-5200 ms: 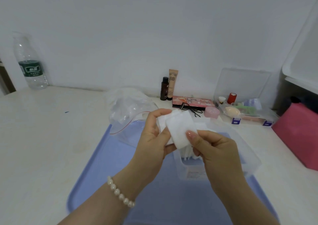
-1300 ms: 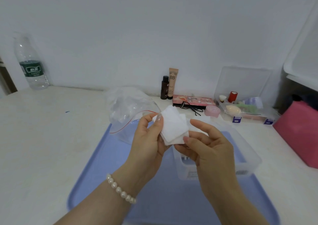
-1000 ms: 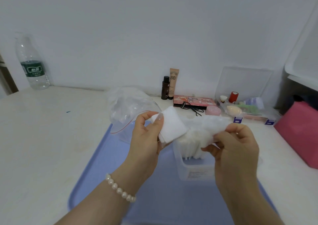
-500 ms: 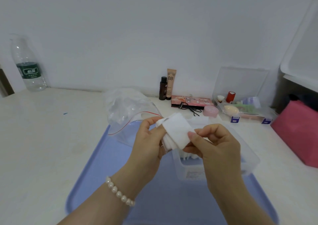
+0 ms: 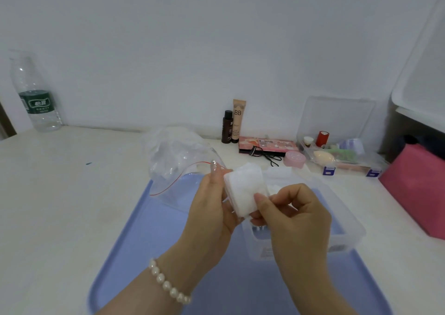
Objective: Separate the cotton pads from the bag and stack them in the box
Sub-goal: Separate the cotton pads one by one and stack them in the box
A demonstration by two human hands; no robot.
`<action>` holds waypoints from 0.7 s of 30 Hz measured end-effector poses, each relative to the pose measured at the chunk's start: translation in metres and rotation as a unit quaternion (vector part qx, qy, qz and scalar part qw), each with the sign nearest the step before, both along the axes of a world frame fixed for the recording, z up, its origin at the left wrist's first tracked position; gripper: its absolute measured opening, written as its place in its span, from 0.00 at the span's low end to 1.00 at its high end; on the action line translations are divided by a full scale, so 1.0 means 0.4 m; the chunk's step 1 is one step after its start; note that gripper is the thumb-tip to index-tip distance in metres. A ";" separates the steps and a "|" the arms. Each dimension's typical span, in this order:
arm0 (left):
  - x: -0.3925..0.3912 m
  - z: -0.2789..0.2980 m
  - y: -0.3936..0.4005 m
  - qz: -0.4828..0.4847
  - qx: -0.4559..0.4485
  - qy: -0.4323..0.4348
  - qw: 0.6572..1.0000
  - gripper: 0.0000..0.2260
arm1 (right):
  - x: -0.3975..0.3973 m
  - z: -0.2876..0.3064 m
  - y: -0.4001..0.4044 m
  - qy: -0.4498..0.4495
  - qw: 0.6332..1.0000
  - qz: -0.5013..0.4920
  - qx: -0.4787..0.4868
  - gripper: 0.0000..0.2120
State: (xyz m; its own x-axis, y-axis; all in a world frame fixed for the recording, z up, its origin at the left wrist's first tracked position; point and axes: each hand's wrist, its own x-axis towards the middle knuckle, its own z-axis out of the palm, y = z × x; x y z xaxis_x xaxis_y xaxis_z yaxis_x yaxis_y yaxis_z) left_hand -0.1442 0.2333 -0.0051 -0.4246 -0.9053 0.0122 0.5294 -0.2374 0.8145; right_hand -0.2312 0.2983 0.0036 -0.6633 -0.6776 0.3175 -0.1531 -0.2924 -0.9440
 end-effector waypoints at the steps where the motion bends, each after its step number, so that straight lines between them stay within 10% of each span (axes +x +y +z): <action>1: 0.001 -0.001 0.002 -0.002 -0.009 -0.006 1.000 0.28 | 0.003 0.001 0.001 -0.001 1.000 0.006 0.002 0.13; 11: 0.013 0.008 0.015 -0.046 -0.161 -0.135 0.977 0.28 | -0.047 0.021 -0.002 0.037 0.994 0.090 0.050 0.24; 21: -0.036 0.119 -0.003 -0.111 -0.325 -0.333 0.878 0.38 | -0.187 0.238 0.000 0.189 0.887 0.265 0.328 0.24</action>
State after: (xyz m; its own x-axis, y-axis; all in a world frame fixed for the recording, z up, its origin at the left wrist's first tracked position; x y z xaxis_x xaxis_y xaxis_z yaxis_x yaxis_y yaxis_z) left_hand -0.1587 0.2321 0.0424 -0.6984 -0.6931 0.1782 -0.1165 0.3558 0.9273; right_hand -0.3060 0.2982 0.0987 -0.1261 -0.9835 -0.1296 -0.5004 0.1759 -0.8478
